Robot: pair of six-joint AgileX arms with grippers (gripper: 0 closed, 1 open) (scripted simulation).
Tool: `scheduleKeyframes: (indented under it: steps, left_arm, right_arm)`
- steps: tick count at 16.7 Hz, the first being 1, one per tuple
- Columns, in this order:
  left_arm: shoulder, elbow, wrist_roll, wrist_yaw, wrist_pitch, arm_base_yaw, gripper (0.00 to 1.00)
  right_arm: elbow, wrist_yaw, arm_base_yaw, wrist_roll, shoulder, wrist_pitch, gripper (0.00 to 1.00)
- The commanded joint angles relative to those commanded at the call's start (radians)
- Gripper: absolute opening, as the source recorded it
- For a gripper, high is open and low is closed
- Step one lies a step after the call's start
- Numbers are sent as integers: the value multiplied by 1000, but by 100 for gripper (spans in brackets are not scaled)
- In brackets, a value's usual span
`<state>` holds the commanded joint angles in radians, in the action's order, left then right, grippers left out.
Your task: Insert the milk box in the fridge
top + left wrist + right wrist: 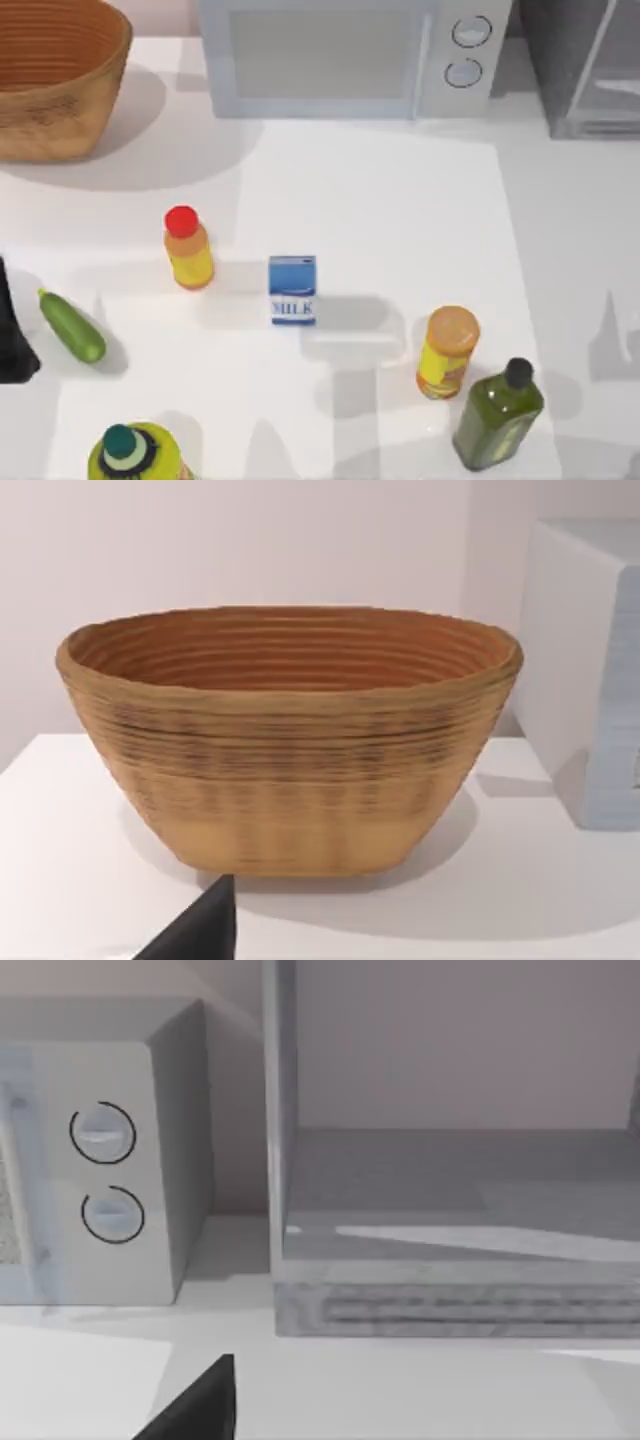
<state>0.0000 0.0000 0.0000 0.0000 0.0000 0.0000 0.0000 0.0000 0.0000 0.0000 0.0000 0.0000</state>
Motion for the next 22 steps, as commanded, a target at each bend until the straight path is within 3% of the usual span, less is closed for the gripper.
scheduleKeyframes:
  steps: [4, 7, 13, 22]
  left_arm:
    - [0, 0, 0, 0, 0, 0, 100]
    - [0, 0, 0, 0, 0, 0, 100]
    - [0, 0, 0, 0, 0, 0, 100]
    - [0, 0, 0, 0, 0, 0, 100]
  right_arm:
    - [13, 21, 23, 1, 30, 3, 100]
    - [63, 101, 107, 11, 151, 22, 100]
    - [268, 367, 386, 81, 608, 129, 100]
    - [723, 792, 869, 277, 1509, 438, 100]
